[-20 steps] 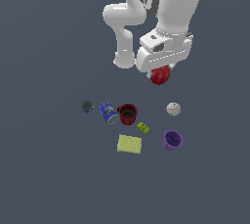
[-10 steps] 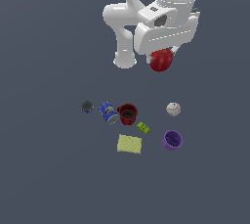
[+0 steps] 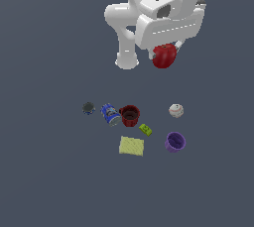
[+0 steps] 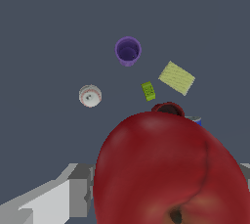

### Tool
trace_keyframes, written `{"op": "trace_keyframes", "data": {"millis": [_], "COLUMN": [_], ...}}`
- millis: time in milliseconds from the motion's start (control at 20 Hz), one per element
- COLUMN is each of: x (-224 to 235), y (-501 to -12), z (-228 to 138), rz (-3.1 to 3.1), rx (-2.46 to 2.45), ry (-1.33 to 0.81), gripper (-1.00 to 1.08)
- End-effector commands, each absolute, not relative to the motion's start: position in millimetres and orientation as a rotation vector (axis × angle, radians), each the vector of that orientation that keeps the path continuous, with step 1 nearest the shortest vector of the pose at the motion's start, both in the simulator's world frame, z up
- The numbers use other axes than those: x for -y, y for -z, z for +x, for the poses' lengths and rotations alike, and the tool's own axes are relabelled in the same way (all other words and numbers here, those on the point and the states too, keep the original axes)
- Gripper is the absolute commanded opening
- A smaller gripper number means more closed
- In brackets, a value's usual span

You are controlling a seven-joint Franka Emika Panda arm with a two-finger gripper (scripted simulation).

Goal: Pick up a designated object from a clutter of objects.

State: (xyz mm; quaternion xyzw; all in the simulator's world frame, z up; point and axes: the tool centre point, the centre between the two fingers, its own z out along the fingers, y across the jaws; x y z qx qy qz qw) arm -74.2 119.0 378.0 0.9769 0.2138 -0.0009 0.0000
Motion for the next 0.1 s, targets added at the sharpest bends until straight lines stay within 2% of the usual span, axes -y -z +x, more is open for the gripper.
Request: {"op": "trace_keyframes", "data": {"millis": [0,50], "x": [-119.4,-119.5], "y": [-377.8,-377.5], "z": [-73.6,-73.6], "rz": [3.069,3.069], "rx": [-0.672,-0.672], "ry": [0.000,0.000], "gripper": [-1.00,-1.00]}}
